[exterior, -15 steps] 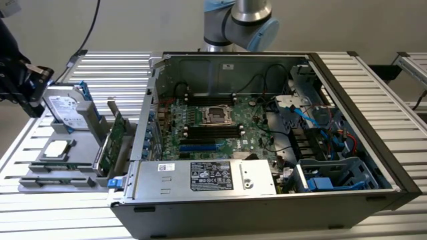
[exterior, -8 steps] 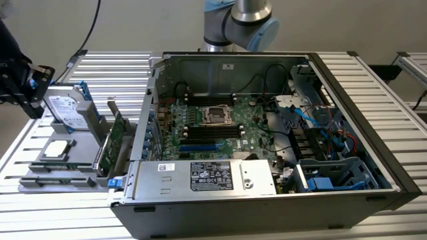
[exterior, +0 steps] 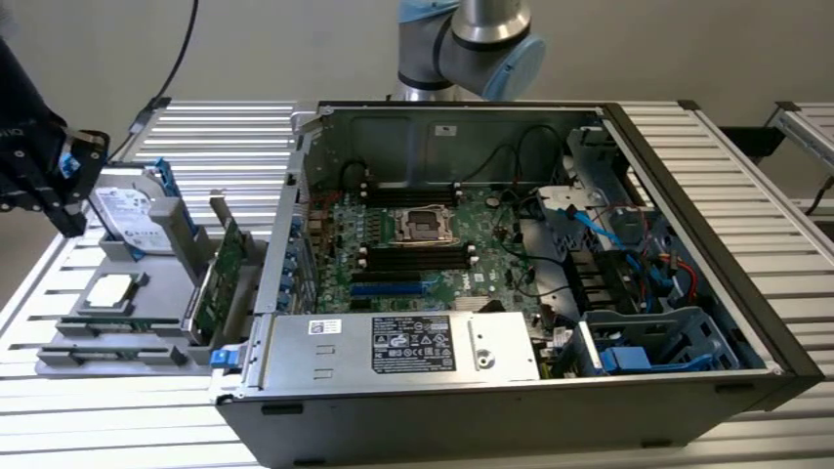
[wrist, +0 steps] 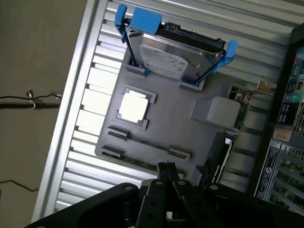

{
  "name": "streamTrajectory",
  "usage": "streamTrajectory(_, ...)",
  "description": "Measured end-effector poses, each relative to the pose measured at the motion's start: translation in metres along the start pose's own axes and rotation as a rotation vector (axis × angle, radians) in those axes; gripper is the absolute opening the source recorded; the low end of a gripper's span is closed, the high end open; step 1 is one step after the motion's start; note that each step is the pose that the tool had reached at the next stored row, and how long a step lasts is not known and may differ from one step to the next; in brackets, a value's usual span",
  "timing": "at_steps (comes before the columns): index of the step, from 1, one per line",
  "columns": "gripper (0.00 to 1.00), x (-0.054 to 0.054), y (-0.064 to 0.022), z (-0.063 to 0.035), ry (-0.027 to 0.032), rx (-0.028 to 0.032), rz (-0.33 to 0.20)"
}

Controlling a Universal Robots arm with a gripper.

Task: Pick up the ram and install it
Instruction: 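Pick up the ram and move it above insertion slot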

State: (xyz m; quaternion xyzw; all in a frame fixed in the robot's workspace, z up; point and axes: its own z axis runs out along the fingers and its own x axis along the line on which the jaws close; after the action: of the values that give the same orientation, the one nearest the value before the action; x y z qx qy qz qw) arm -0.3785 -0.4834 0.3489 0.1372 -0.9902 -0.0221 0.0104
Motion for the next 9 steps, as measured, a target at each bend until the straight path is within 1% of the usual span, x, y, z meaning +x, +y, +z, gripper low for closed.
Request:
streamTrajectory(5, 0.11, -0.0001, -0.0003, 0.0057, 0.0026, 0.0004, -0.091)
streamTrajectory(9, 0.11, -0.0002, -0.0004, 0.0087, 0.006, 0.0014, -0.163)
